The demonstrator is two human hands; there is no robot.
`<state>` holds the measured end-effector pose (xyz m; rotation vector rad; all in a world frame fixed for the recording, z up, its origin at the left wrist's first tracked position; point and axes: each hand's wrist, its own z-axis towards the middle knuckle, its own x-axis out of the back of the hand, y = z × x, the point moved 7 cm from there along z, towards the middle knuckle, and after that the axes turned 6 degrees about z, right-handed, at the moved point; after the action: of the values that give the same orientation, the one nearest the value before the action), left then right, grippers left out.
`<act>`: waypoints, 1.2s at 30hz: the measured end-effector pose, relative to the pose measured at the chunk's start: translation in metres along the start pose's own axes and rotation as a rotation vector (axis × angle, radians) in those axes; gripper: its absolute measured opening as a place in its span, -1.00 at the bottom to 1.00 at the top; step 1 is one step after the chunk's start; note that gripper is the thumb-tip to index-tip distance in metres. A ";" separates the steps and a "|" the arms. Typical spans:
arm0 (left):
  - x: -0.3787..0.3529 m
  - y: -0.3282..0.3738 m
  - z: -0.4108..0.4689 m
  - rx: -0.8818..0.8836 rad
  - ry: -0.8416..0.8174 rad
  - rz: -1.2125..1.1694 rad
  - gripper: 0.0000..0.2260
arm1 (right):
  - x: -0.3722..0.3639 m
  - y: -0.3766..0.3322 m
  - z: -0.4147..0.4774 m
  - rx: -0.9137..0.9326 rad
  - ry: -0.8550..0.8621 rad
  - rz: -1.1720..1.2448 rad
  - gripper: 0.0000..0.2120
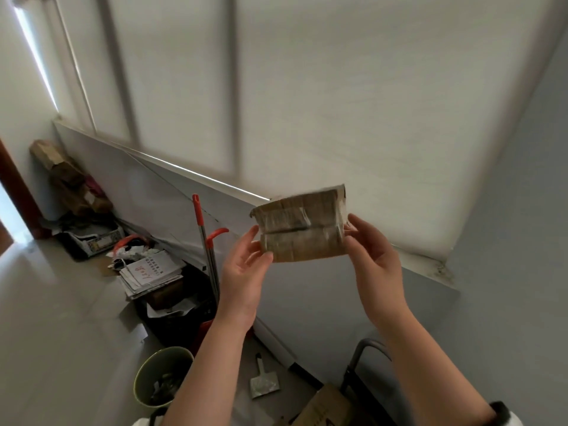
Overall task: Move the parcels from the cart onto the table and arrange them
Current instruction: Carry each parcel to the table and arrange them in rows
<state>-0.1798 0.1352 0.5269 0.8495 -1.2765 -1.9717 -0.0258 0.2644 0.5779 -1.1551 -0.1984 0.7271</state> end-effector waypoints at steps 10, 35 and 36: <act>-0.002 0.018 -0.008 -0.217 0.072 0.267 -0.65 | 0.005 -0.006 -0.004 0.112 0.002 0.016 -0.72; -0.025 0.010 -0.014 0.020 -0.482 0.359 -0.49 | 0.062 0.031 -0.012 -0.375 0.180 -0.093 -0.87; -0.027 0.006 -0.018 0.040 -0.582 0.339 -0.42 | 0.066 0.034 -0.013 -0.401 0.196 -0.107 -0.91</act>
<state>-0.1485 0.1455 0.5317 0.0436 -1.6535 -1.9766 0.0163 0.3025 0.5283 -1.5761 -0.2459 0.4856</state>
